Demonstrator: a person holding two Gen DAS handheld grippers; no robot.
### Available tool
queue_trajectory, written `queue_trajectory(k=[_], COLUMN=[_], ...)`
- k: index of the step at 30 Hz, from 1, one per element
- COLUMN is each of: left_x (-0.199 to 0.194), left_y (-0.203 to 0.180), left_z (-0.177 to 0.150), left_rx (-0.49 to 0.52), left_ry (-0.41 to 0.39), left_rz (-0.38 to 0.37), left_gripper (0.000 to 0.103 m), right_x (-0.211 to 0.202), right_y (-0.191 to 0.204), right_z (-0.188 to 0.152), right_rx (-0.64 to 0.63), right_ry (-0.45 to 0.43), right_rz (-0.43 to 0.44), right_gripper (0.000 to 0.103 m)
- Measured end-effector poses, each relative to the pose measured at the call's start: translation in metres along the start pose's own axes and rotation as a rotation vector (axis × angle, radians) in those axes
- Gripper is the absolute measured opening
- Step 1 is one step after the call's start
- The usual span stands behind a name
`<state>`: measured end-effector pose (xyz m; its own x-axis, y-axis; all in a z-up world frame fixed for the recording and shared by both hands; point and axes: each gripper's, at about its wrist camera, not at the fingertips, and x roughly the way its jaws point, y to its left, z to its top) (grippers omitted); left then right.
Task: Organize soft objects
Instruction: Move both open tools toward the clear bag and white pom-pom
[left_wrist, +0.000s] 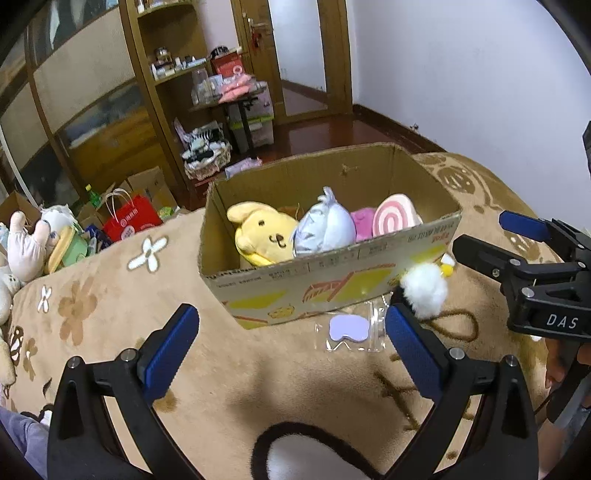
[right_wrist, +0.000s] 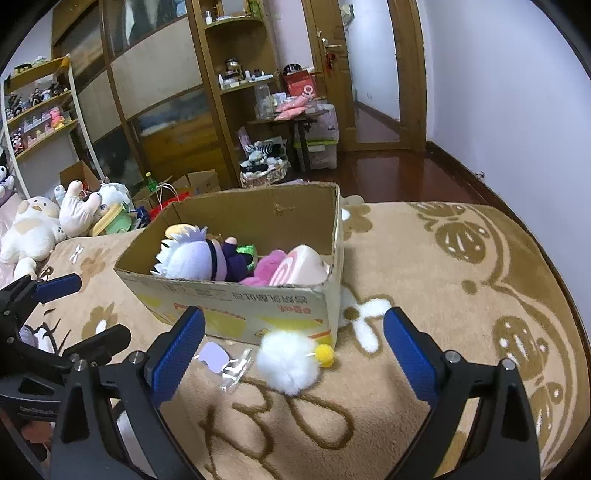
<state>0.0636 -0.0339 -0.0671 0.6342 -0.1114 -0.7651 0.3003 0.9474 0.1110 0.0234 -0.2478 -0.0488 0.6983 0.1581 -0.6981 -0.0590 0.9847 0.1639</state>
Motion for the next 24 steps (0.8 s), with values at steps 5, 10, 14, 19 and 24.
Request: queue_trajectory(k=[5,10,14,19,24], left_x=[0.019,0.037,0.05,0.064,0.077], left_y=[-0.002,-0.001,-0.006,-0.011,-0.022], left_z=[-0.001,-0.002,-0.004,-0.007,-0.011], left_rx=[-0.007,0.0,0.014,0.024,0.051], left_ry=[0.054,0.093,0.114,0.122,0.133], left_rz=[-0.013,-0.024,-0.029,-0.059,-0.101], left_gripper=[0.1,0.1,0.1,0.1,0.1], right_x=[0.012,0.025,0.034,0.046,0.06], right_y=[-0.003,-0.009,-0.014,-0.018,-0.021], right_z=[-0.005,-0.009,-0.01,-0.013,-0.017], right_rx=[0.007,0.031,0.051,0.068,0.085], right_ry=[0.029,0.054,0.075,0.105,0.141], right_rz=[-0.008,-0.01,-0.01,-0.01,-0.015], right_gripper=[0.101,0.101,0.101,0.101,0.101])
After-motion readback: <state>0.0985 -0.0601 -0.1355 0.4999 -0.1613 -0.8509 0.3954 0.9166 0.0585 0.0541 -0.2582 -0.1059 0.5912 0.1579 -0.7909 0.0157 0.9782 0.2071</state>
